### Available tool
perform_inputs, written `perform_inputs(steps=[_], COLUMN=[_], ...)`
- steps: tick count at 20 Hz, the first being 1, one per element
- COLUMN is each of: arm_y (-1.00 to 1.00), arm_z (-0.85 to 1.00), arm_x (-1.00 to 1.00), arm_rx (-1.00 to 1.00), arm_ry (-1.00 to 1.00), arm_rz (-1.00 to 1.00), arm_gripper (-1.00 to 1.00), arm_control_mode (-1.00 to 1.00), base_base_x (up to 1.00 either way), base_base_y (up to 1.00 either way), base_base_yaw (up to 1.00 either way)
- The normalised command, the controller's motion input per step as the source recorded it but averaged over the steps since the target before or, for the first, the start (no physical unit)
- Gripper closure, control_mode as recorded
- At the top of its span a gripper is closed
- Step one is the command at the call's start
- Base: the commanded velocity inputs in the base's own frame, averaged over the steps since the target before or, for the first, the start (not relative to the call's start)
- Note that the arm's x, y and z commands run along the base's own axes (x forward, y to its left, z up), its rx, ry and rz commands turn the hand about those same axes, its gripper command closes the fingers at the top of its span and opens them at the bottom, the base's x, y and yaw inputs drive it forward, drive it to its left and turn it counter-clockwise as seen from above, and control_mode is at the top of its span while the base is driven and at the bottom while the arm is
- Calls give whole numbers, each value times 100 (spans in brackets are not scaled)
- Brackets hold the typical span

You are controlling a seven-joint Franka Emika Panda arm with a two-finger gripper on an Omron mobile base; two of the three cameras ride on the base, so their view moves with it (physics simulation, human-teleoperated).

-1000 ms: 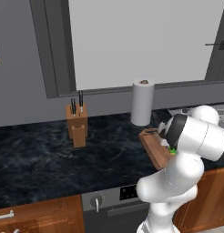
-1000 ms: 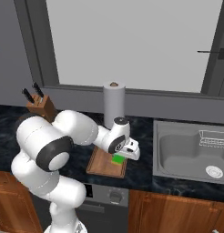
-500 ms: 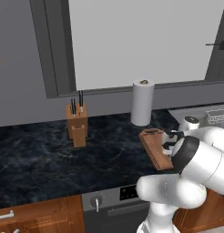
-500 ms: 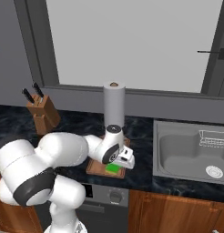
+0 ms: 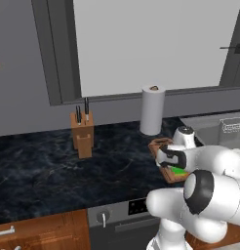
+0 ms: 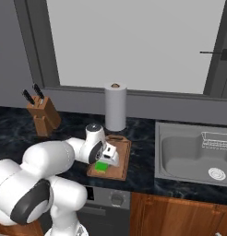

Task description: Pick up the sponge from the counter and clean the cutting board by briefly scrubbing or pressing down on the cutting board. Once finished, release the sponge.

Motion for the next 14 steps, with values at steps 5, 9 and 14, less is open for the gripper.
perform_inputs(steps=[5, 9, 14], arm_y=[100, 100, 96], arm_z=[-11, -18, -33], arm_x=[0, 11, 7], arm_rx=[0, 0, 0], arm_ry=[0, 0, 0], arm_rz=[0, 0, 0], arm_gripper=[100, 100, 100], arm_control_mode=[-100, -100, -100], base_base_x=[0, 0, 0], base_base_y=[0, 0, 0], base_base_yaw=[0, 0, 0])
